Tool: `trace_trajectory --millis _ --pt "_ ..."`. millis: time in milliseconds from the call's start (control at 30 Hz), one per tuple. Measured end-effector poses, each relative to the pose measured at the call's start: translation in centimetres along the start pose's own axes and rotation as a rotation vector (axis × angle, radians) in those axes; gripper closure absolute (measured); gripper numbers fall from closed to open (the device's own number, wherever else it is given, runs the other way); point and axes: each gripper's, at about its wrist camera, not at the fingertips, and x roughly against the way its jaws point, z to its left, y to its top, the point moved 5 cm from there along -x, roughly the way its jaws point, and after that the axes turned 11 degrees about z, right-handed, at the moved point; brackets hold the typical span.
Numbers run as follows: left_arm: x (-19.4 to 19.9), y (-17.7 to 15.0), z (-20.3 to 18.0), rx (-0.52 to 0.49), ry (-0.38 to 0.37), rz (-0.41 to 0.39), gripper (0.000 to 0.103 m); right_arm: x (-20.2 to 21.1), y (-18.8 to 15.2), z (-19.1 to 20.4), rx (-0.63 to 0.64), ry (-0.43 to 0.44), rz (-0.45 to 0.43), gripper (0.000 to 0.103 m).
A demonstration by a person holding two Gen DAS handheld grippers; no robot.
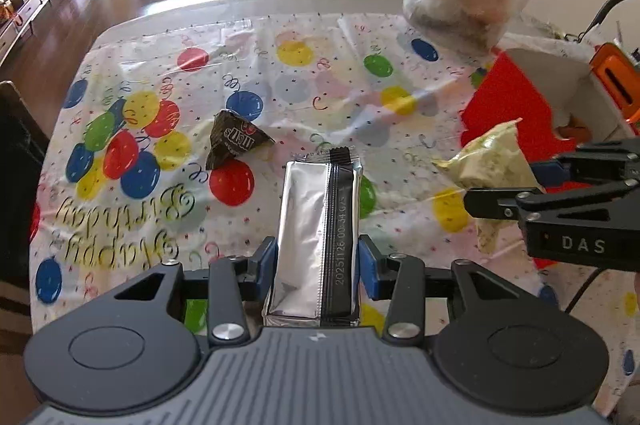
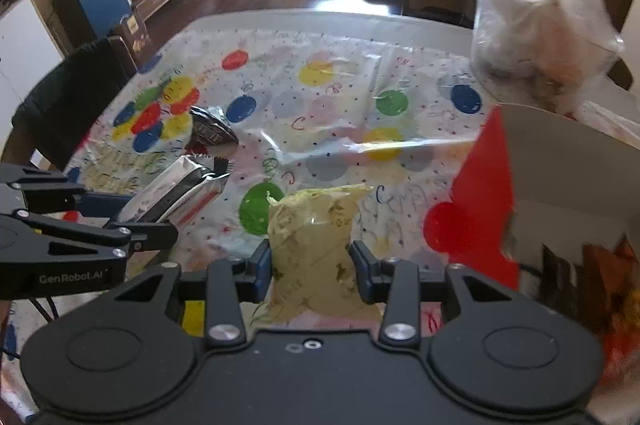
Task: Organize snacks
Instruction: 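Grasp the silver wafer bar with the left tool while the right tool grasps the yellow-green bag, then carry the wafer bar and yellow-green bag over the open box with both tools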
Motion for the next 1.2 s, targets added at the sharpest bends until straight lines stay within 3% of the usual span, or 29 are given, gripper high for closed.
trace_trajectory --millis 267,667,933,1200 --pt "5.3 -2.2 -3.3 -0.037 0.016 -0.088 0.061 5.8 -3.3 -0.2 -0.065 -0.009 -0.072 0.064" --pt "11.0 -2.7 -10.0 -0.160 -0.045 -0.188 0.061 12.6 -6.1 -2.8 -0.143 -0.051 -0.166 0.064" --pt "12.0 -0.6 -15.2 -0.211 -0.066 -0.224 0.061 15.5 -6.9 -7.1 -0.183 -0.096 -0.213 0.064" --pt "10.3 1.9 -21.1 -0.231 -0.065 -0.209 0.061 16.0 -7.6 -14.0 -0.237 -0.128 -0.207 0.064"
